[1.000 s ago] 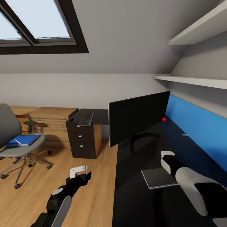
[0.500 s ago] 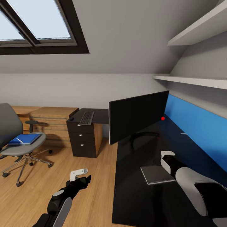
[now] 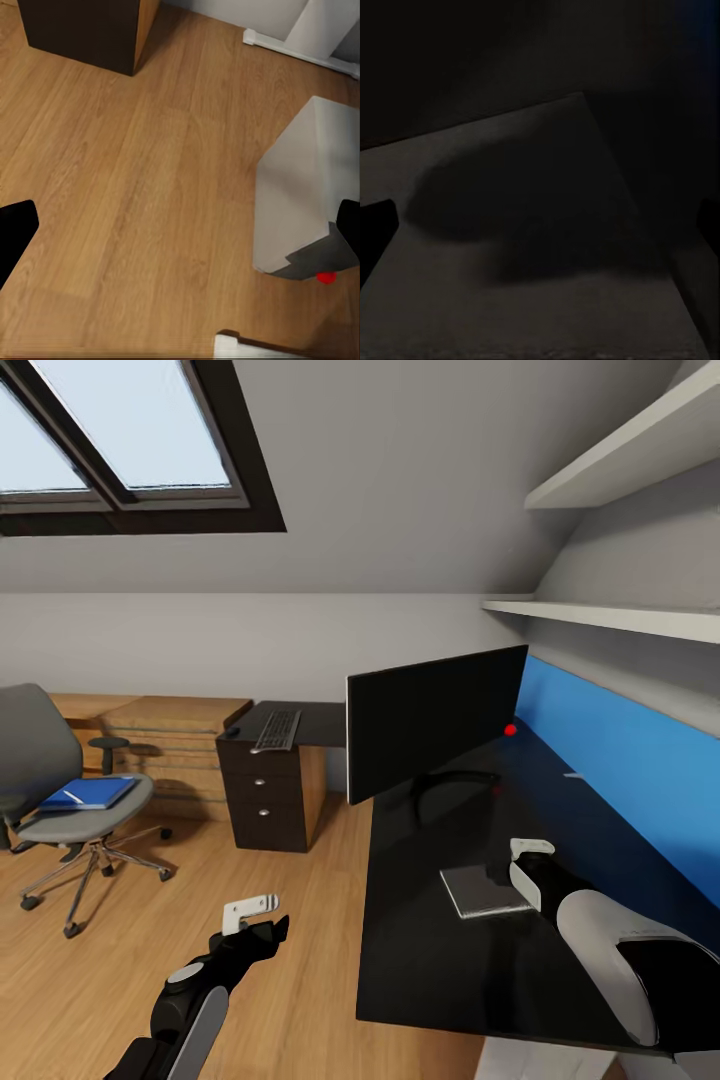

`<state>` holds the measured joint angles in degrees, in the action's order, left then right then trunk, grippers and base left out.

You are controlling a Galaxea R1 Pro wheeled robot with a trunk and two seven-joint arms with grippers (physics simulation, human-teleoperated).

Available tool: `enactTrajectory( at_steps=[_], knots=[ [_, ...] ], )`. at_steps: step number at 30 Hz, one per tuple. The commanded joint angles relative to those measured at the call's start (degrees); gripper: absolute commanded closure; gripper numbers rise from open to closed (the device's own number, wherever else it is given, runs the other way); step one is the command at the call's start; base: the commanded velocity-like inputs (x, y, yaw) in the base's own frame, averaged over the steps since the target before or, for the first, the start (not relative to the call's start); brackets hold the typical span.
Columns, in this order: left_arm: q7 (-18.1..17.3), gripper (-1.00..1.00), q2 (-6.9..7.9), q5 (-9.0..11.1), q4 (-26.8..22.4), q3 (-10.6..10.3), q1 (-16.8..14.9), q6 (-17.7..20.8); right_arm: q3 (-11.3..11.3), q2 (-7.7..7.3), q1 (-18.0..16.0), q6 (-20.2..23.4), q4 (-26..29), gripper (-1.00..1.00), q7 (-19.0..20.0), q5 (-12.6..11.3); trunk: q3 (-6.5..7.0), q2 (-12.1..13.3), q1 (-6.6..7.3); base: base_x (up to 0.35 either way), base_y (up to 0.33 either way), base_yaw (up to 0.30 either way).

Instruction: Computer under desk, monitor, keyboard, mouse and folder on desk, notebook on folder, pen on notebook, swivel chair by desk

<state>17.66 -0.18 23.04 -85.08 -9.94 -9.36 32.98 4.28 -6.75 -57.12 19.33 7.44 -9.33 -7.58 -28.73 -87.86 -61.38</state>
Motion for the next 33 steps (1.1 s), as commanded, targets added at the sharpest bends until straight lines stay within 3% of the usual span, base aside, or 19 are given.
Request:
enactTrajectory(
  at_steps=[1, 20, 33],
  knots=[
    [0.5, -1.0, 0.0, 0.6, -0.1, 0.0, 0.0, 0.2, 0.5, -0.02, 0.0, 0.3, 0.1, -1.0, -0.2, -0.6, -0.06, 0.0, 0.02, -0.077, 0.0, 0.0],
    [0.5, -1.0, -0.04, 0.6, -0.1, -0.1, 0.0, 0.2, 0.5, -0.02, 0.0, -0.5, 0.3, -1.0, -0.2, -0.6, -0.06, 0.0, 0.02, -0.082, 0.0, 0.0],
    [0.5, -1.0, -0.08, 0.6, 0.0, -0.1, 0.0, 0.2, 0.4, -0.02, 0.0, -1.3, 0.4, -1.0, -0.2, -0.6, -0.06, 0.0, 0.02, 0.16, 0.0, 0.0]
  ],
)
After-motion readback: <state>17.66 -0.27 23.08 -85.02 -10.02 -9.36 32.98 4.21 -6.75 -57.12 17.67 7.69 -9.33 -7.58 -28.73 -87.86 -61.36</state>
